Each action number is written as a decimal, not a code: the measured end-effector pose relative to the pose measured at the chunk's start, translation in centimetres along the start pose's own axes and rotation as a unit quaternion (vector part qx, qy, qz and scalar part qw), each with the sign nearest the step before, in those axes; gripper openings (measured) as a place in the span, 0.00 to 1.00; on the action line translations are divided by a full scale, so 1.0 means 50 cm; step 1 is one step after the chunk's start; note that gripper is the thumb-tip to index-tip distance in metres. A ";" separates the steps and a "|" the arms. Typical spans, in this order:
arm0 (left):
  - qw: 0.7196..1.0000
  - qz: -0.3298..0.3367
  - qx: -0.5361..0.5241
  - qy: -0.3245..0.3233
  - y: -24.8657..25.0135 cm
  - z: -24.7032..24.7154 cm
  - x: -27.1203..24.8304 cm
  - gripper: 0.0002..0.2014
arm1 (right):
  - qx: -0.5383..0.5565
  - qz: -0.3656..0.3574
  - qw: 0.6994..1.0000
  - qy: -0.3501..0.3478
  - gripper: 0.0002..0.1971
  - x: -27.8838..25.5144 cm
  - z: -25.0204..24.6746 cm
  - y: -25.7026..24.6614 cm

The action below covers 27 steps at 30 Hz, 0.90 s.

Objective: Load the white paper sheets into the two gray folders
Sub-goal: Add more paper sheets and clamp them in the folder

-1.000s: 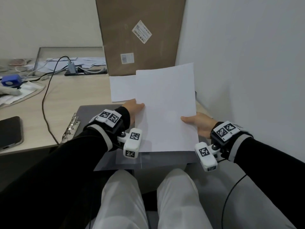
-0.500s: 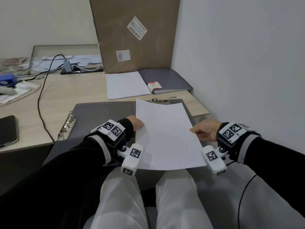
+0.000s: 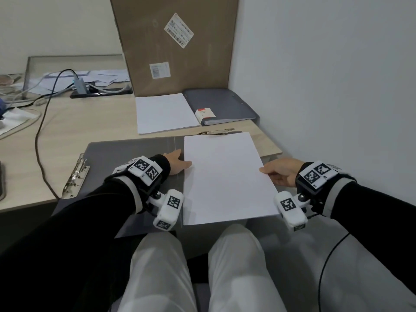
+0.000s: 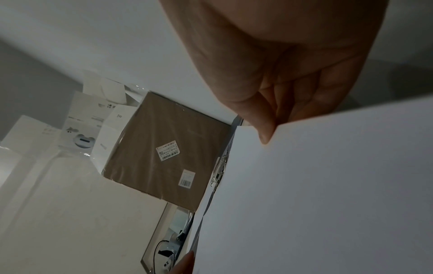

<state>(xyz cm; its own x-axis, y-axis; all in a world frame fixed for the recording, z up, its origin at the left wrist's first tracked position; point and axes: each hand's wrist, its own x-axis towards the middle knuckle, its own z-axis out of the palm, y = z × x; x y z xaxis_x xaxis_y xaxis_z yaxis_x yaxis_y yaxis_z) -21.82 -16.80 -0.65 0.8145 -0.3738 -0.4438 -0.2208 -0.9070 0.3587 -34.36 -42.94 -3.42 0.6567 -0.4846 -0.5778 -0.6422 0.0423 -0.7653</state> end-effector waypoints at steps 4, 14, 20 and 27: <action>1.000 0.010 -0.012 -0.010 -0.007 0.002 -0.003 0.36 | -0.011 -0.017 1.000 -0.002 0.03 0.012 -0.001 -0.015; 0.998 0.036 -0.050 -0.026 -0.033 0.002 -0.006 0.38 | -0.019 -0.028 0.999 -0.017 0.04 0.016 -0.004 -0.020; 0.995 0.058 -0.080 -0.017 -0.036 0.006 -0.013 0.38 | -0.015 -0.034 0.999 -0.029 0.08 0.023 0.001 -0.015; 0.993 0.074 -0.088 -0.007 -0.035 0.009 -0.019 0.36 | -0.028 -0.043 0.998 -0.028 0.10 0.025 0.005 -0.010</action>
<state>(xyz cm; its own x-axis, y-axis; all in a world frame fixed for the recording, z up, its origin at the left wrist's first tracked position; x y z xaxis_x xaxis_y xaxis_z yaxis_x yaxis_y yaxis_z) -22.42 -14.95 -1.22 0.7726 -0.5038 -0.3862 -0.2387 -0.7943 0.5587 -33.15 -43.35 -3.84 0.7299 -0.4346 -0.5275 -0.6034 -0.0472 -0.7960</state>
